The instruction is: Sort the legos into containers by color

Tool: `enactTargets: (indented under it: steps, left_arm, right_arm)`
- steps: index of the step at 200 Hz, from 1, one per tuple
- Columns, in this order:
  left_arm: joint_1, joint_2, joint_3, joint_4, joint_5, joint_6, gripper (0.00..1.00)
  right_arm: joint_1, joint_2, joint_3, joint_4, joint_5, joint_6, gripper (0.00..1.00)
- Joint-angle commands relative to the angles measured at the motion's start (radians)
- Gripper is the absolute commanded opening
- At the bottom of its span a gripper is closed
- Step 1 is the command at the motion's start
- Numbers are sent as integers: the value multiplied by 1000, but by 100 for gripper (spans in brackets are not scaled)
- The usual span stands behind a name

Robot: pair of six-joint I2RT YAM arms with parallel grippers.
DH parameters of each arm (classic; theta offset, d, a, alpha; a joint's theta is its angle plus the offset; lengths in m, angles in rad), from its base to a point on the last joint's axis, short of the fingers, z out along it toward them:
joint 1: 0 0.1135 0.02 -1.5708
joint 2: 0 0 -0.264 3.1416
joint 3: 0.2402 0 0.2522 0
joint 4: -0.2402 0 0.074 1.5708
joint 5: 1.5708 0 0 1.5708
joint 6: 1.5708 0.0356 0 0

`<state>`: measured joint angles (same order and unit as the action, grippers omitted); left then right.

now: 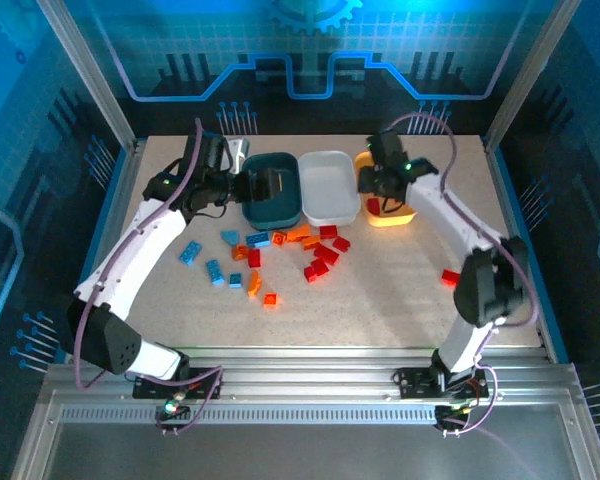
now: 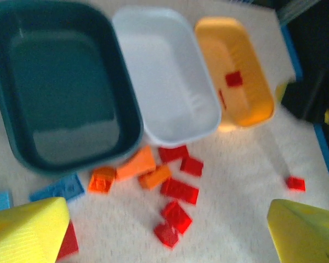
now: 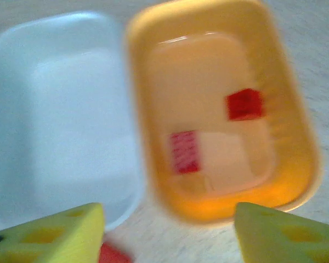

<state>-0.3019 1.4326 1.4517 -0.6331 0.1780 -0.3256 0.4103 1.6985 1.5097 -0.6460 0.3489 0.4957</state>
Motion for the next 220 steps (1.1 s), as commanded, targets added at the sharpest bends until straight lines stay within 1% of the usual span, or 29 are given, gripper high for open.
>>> enactTargets:
  steps: [1,10,19,27,34,40,45,55,73,86,97,111,125,152,173,186,210,220]
  left_arm:
    - [27,-100,-95,149,-105,34,99]
    - [49,-162,-190,255,-151,21,99]
    - [96,-222,-293,357,-170,-21,99]
    - [143,-266,-376,429,-178,-92,99]
    - [178,-299,-433,472,-210,-160,99]
    - [198,-320,-466,483,-251,-229,99]
    - [215,-332,-479,490,-268,-259,99]
    - [239,-338,-481,493,-268,-253,98]
    - [257,-314,-435,394,-324,-248,97]
    - [257,-282,-406,321,-354,-269,97]
    - [262,-250,-394,286,-340,-308,98]
    - [271,-210,-400,281,-274,-367,98]
    - [292,-173,-400,304,-162,-397,93]
    - [314,-127,-409,337,-58,-452,92]
    - [339,-108,-415,362,3,-486,90]
    - [353,-105,-421,374,19,-499,90]
    - [366,-104,-432,394,37,-513,90]
    - [366,-103,-433,400,43,-515,90]
  right_arm:
    - [230,-91,-159,62,-9,69,72]
    - [324,-95,-197,69,-35,108,74]
    - [403,-79,-212,64,-67,155,75]
    - [467,-52,-215,66,-87,189,75]
    - [524,-17,-204,59,-82,215,76]
    - [564,16,-188,45,-65,242,77]
    - [589,50,-169,31,-63,259,77]
    - [629,119,-107,-16,-62,278,77]
    - [682,215,-30,-44,-56,288,80]
    - [704,263,-2,-43,-61,302,82]
    - [712,303,17,-53,-60,325,83]
    - [718,339,26,-59,-64,348,83]
    - [723,367,28,-64,-52,368,83]
    - [723,396,27,-56,-34,394,80]
    - [720,420,26,-48,-20,409,72]
    - [719,431,26,-41,-26,413,67]
    - [719,435,20,-37,-7,420,52]
    - [722,422,6,-40,21,423,45]
